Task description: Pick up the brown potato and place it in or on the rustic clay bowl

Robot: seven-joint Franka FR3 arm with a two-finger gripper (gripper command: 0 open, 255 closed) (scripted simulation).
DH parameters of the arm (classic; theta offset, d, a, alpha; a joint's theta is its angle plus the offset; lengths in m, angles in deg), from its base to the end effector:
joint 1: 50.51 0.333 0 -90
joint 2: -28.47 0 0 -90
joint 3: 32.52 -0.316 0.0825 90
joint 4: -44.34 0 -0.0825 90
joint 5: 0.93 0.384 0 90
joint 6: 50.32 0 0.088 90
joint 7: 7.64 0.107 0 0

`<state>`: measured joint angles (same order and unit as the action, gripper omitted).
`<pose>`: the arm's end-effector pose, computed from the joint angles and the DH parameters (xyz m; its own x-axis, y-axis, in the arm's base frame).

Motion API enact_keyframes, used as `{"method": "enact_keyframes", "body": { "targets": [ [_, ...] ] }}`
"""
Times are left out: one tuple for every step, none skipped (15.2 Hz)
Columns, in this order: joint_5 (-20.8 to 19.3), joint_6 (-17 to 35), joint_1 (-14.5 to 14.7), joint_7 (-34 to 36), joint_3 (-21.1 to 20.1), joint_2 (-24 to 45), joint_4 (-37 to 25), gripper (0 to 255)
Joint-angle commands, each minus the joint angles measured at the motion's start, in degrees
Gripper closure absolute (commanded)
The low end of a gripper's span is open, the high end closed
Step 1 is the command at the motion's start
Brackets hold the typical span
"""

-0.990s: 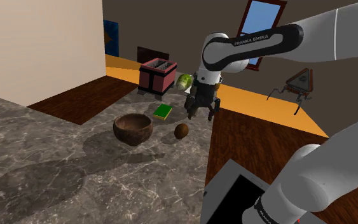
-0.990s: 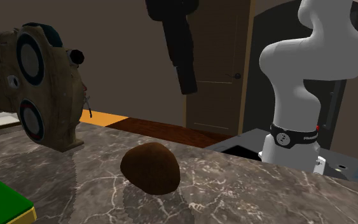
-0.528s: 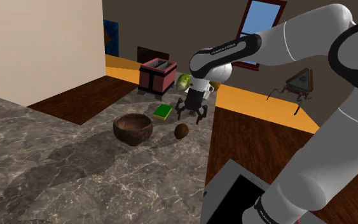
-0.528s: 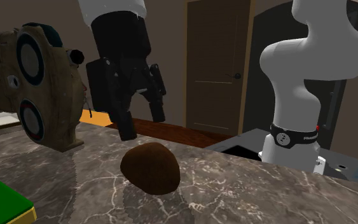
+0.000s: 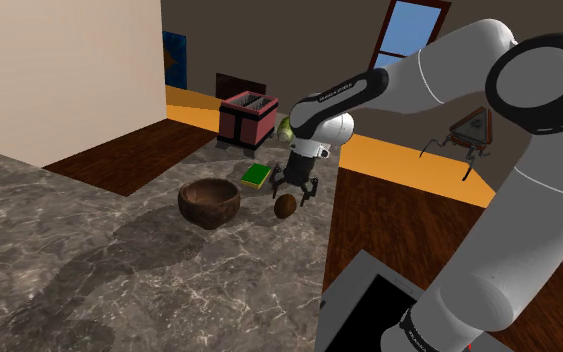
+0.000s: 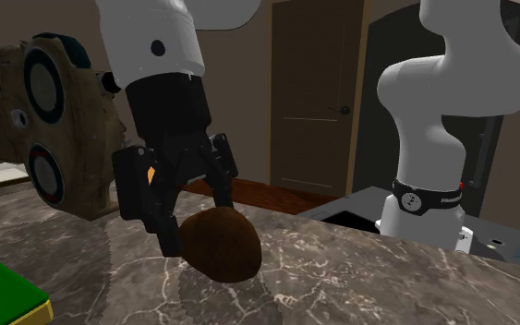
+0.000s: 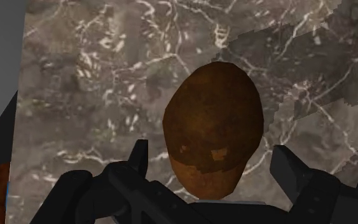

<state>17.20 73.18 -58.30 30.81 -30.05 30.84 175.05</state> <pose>0.4969 -0.0771 0.3246 0.4861 -0.8257 -0.2860 -0.8692 -0.4906 -0.0610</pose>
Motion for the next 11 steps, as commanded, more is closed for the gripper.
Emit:
{"method": "enact_keyframes", "body": {
  "targets": [
    [0.36,1.23,0.15,-0.2,-0.16,0.72,0.48,0],
    [0.36,1.23,0.15,-0.2,-0.16,0.72,0.49,0],
    [0.36,1.23,0.15,-0.2,-0.16,0.72,0.48,0],
    [0.36,1.23,0.15,-0.2,-0.16,0.72,0.48,0],
    [0.36,1.23,0.15,-0.2,-0.16,0.72,0.48,0],
    [0.36,1.23,0.15,-0.2,-0.16,0.72,0.48,0],
    [0.36,1.23,0.15,-0.2,-0.16,0.72,0.48,0],
    [0.36,1.23,0.15,-0.2,-0.16,0.72,0.48,0],
    [0.36,1.23,0.15,-0.2,-0.16,0.72,0.48,0],
    [0.36,1.23,0.15,-0.2,-0.16,0.72,0.48,255],
    [0.36,1.23,0.15,-0.2,-0.16,0.72,0.48,255]
  ]
}}
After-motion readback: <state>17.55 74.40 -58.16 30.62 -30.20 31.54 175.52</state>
